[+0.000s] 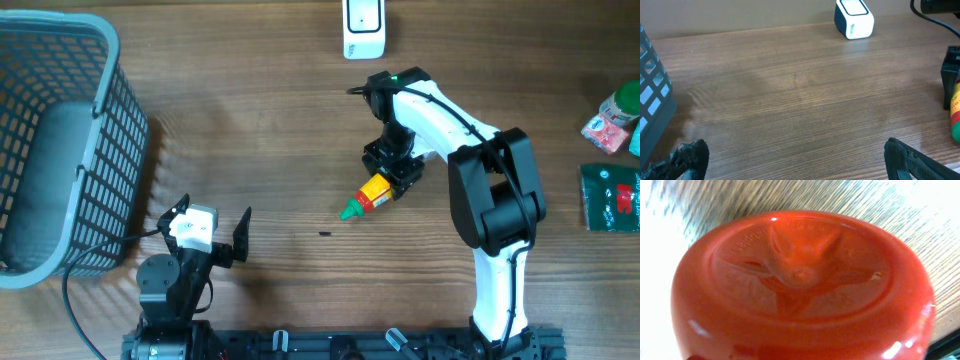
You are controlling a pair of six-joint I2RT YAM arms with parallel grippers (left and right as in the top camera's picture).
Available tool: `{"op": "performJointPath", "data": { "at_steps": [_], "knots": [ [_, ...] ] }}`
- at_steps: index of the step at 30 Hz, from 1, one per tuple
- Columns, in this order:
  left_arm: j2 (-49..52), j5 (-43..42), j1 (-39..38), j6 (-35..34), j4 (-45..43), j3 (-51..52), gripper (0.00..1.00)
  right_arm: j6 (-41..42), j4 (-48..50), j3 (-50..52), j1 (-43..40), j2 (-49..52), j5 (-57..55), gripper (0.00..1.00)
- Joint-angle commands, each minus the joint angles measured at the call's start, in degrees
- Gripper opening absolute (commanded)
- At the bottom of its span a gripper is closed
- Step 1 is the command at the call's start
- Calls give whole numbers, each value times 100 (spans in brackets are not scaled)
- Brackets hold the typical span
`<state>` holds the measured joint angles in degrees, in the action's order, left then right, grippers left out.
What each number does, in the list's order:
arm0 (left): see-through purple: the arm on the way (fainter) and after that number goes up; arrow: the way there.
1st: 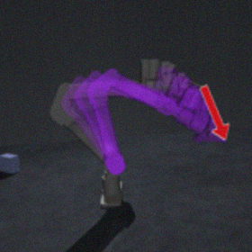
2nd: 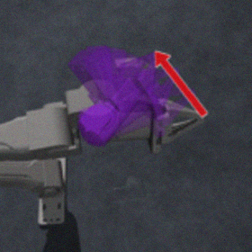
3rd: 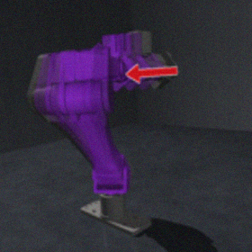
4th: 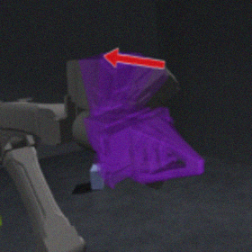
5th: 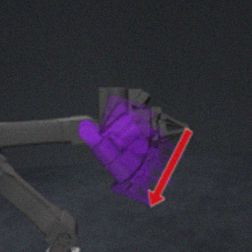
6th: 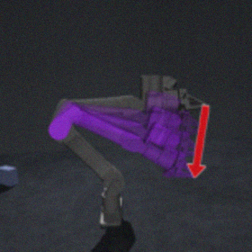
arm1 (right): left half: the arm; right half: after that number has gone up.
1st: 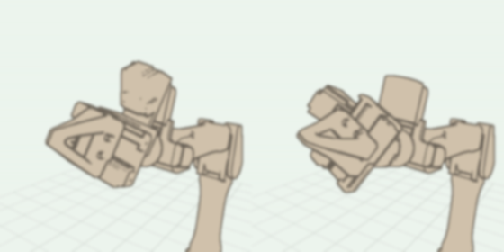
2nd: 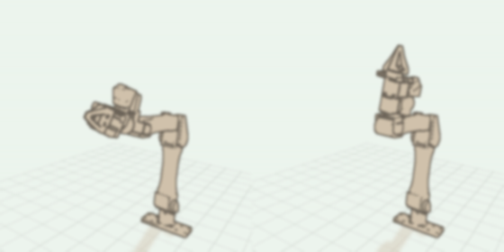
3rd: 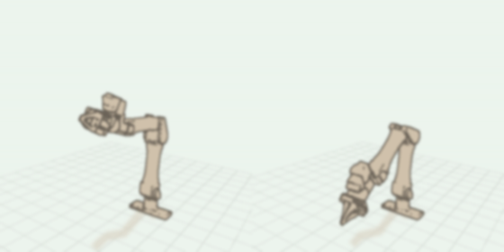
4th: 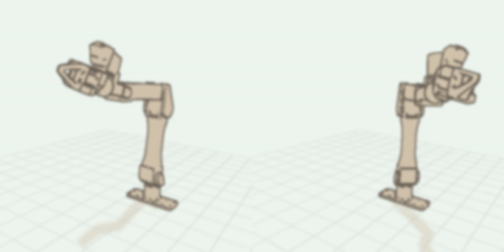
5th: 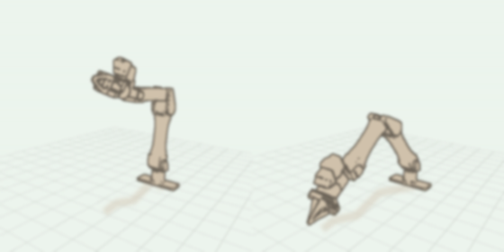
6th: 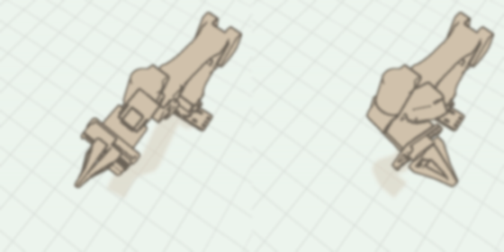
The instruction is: Scan the item barcode
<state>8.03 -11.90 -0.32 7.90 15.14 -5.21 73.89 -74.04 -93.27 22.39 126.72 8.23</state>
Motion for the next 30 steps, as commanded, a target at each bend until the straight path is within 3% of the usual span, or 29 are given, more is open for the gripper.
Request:
{"op": "performJointPath", "data": {
  "at_steps": [1, 5, 7, 8, 19, 24, 30],
  "knots": [
    [9, -72, -22, 87, -4, 39, 100, 573, 4, -177, -9, -136, -557, 46],
    [9, -70, -22, 87, -4, 39, 100, 562, 7, -177, -9, -269, -992, 85],
    [9, -72, -22, 87, -4, 39, 100, 551, 4, -177, -9, -269, -1156, 98],
    [9, -70, -22, 87, -4, 39, 100, 457, 7, -177, -9, -267, -1220, 100],
    [9, -70, -22, 87, -4, 39, 100, -35, 623, 417, -13, -245, -1681, 99],
    [9, -70, -22, 87, -4, 39, 100, -42, 1150, 885, -13, -245, -1690, 74],
    [9, -72, -22, 87, -4, 39, 100, -66, 1316, 1298, -13, -245, -1657, 64]
  ]
}}
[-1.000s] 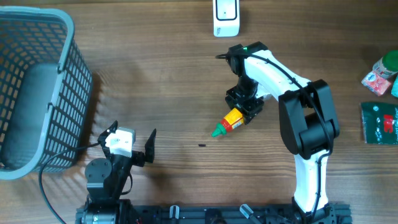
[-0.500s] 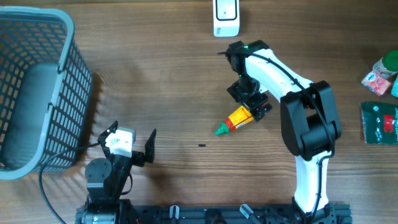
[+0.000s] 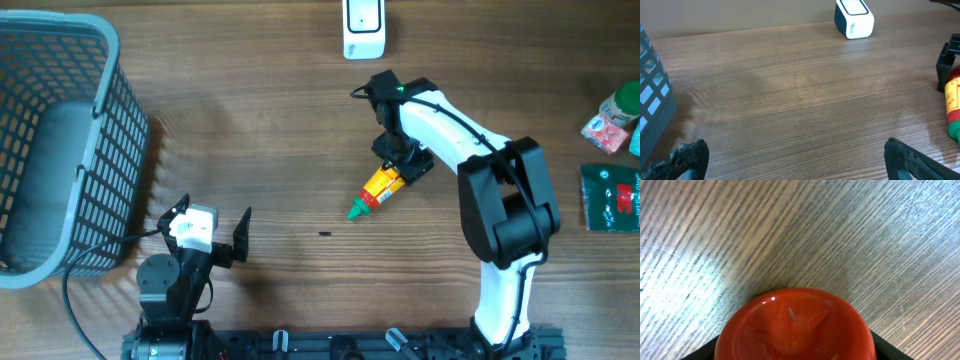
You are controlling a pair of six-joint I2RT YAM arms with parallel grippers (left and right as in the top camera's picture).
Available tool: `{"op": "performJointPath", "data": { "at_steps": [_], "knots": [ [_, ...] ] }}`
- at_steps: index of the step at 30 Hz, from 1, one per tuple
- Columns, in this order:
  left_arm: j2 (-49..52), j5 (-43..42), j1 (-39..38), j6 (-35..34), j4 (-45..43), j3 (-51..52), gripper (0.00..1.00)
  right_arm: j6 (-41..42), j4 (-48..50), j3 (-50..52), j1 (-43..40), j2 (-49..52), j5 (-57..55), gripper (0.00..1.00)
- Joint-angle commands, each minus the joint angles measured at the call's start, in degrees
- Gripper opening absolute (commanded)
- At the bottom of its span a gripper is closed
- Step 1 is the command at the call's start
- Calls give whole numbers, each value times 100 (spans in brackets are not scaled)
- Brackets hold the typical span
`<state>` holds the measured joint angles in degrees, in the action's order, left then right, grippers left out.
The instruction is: Scan the item barcode
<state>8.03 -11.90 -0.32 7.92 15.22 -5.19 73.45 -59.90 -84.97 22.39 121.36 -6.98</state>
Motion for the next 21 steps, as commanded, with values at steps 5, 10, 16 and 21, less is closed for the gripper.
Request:
{"op": "performJointPath", "data": {
  "at_steps": [5, 10, 16, 21],
  "knots": [
    [9, -72, -22, 85, -13, 37, 100, -570, -280, 446, -33, 291, 468, 60],
    [9, -70, -22, 85, -13, 37, 100, -599, -424, 354, -223, 286, 1727, 60],
    [9, -70, -22, 85, -13, 37, 100, -597, -881, 120, -522, 278, 2308, 51],
    [9, -70, -22, 85, -13, 37, 100, -597, -1596, -136, -728, 127, 2017, 51]
  ]
}}
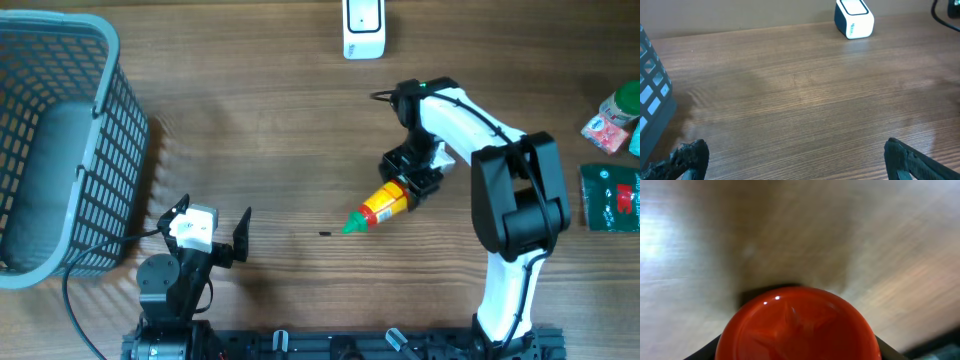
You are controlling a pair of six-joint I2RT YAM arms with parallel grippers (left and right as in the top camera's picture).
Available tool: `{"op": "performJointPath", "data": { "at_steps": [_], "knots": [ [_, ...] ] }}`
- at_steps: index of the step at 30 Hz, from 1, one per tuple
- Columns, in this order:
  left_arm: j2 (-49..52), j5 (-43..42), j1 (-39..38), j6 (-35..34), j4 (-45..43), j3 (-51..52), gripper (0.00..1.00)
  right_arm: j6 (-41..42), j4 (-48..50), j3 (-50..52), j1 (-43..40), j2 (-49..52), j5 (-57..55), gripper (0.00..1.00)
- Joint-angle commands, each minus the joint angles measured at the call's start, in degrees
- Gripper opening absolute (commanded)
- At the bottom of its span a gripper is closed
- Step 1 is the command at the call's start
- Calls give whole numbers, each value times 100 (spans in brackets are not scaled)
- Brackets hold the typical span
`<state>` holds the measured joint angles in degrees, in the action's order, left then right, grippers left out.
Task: Scan the item barcode
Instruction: 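Carry the tube rightward and turn it with the right gripper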
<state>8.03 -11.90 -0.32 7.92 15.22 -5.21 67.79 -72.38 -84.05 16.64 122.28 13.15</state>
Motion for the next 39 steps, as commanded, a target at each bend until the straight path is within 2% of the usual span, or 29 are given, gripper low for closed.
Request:
{"op": "performJointPath", "data": {
  "at_steps": [1, 7, 11, 13, 15, 18, 19, 22, 25, 28, 36, 39],
  "knots": [
    [9, -70, -22, 85, -13, 39, 100, -31, -424, -229, -175, -31, -70, 52],
    [9, -72, -22, 85, -13, 39, 100, 70, -1132, -229, -247, -868, -573, 52],
    [9, -72, -22, 85, -13, 39, 100, 616, -1700, -205, -229, -1561, -914, 53],
    [9, -70, -22, 85, -13, 39, 100, 1014, -1998, -125, -225, -2070, -872, 55],
    [9, -70, -22, 85, -13, 39, 100, 1097, -1996, 22, -203, -2505, -621, 53],
    [9, -70, -22, 85, -13, 39, 100, 2046, -1980, 229, -66, -3040, -262, 50],
    [9, -70, -22, 85, -13, 39, 100, 2684, -1980, 306, 48, -3246, -258, 50],
    [9, -70, -22, 85, -13, 39, 100, 3901, -1978, 361, 457, -3578, -278, 50],
    [9, -70, -22, 85, -13, 39, 100, 4546, -1875, 361, 841, -3626, -284, 48],
    [9, -70, -22, 85, -13, 39, 100, 4645, -1547, 363, 1209, -3613, -278, 38],
    [9, -72, -22, 85, -13, 39, 100, 4607, -1364, 363, 1416, -3615, -20, 38],
    [9, -72, -22, 85, -13, 39, 100, 4232, -1252, 348, 1414, -3659, -20, 37]
  ]
}}
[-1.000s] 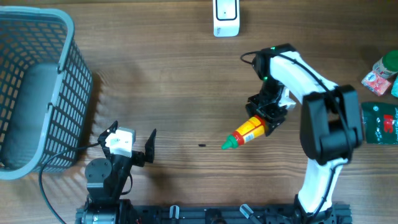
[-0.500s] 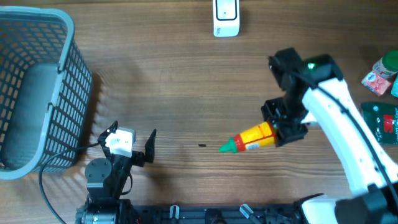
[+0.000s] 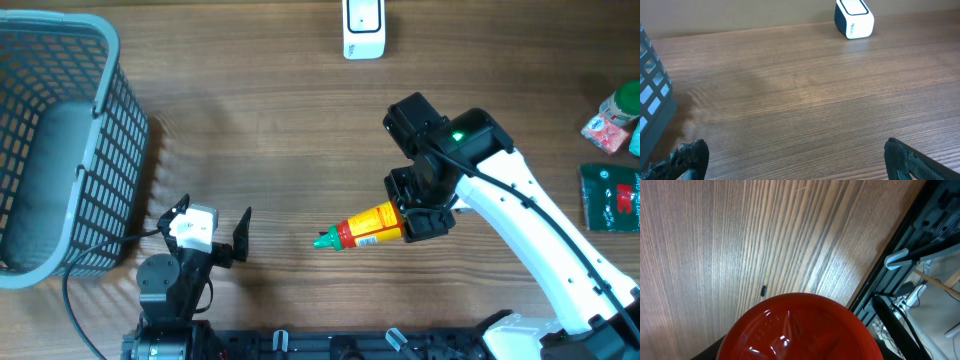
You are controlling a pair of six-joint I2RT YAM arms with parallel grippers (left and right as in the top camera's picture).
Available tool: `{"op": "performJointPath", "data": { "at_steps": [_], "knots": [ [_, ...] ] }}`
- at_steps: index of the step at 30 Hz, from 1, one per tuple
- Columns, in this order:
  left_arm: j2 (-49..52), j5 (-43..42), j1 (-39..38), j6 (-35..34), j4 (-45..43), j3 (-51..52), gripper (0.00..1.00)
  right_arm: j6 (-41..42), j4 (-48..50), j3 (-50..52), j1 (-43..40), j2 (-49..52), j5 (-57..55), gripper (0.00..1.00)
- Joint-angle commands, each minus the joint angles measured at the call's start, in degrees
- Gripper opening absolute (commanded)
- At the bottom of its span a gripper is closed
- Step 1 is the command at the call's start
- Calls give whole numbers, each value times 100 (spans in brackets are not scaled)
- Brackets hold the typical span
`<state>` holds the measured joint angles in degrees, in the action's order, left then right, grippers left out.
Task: Scan the item barcode
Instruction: 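Carry the tube rightward and turn it with the right gripper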
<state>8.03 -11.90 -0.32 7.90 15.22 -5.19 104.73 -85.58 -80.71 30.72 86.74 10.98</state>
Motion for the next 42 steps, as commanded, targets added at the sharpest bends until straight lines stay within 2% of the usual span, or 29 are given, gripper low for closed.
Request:
{"op": "performJointPath", "data": {
  "at_steps": [1, 7, 15, 19, 22, 23, 27, 29, 30, 31, 33, 35, 36, 37, 39, 42],
  "knots": [
    [9, -70, -22, 87, -13, 37, 100, 297, 160, -7, 7, -149, 197, 37],
    [9, -70, -22, 87, -13, 37, 100, -997, 540, -225, 9, -981, -490, 31],
    [9, -72, -22, 87, -13, 37, 100, -1327, 737, -140, 9, -2708, -2356, 38],
    [9, -70, -22, 87, -13, 37, 100, -1329, 1451, 505, 9, -3193, -2468, 41],
    [9, -70, -22, 87, -13, 37, 100, -1410, 2715, 1563, 9, -3405, -2428, 41],
    [9, -70, -22, 87, -13, 37, 100, -1652, 3467, 1996, 9, -3425, -2396, 41],
    [9, -70, -22, 87, -13, 37, 100, -2809, 6271, 3185, 7, -3303, -2002, 43],
    [9, -72, -22, 87, -13, 37, 100, -3265, 7355, 3532, 7, -3150, -1790, 42],
    [9, -72, -22, 87, -13, 37, 100, -3270, 7648, 3624, 7, -3051, -1779, 39],
    [9, -70, -22, 87, -13, 37, 100, -3217, 7746, 3654, 7, -2975, -1779, 29],
    [9, -72, -22, 87, -13, 37, 100, -2949, 7827, 3659, 7, -2691, -1836, 22],
    [9, -72, -22, 87, -11, 37, 100, -2645, 7827, 3659, 7, -2328, -1998, 27],
    [9, -70, -22, 87, -13, 37, 100, -2352, 7829, 3659, 7, -1993, -2208, 38],
    [9, -70, -22, 87, -13, 37, 100, -2098, 7838, 3659, 7, -1764, -2297, 45],
    [9, -72, -22, 87, -13, 37, 100, -1941, 7989, 3659, -9, -1344, -2302, 48],
    [9, -72, -22, 87, -13, 37, 100, -2763, 9307, 3659, -155, -483, -1871, 48]
  ]
}}
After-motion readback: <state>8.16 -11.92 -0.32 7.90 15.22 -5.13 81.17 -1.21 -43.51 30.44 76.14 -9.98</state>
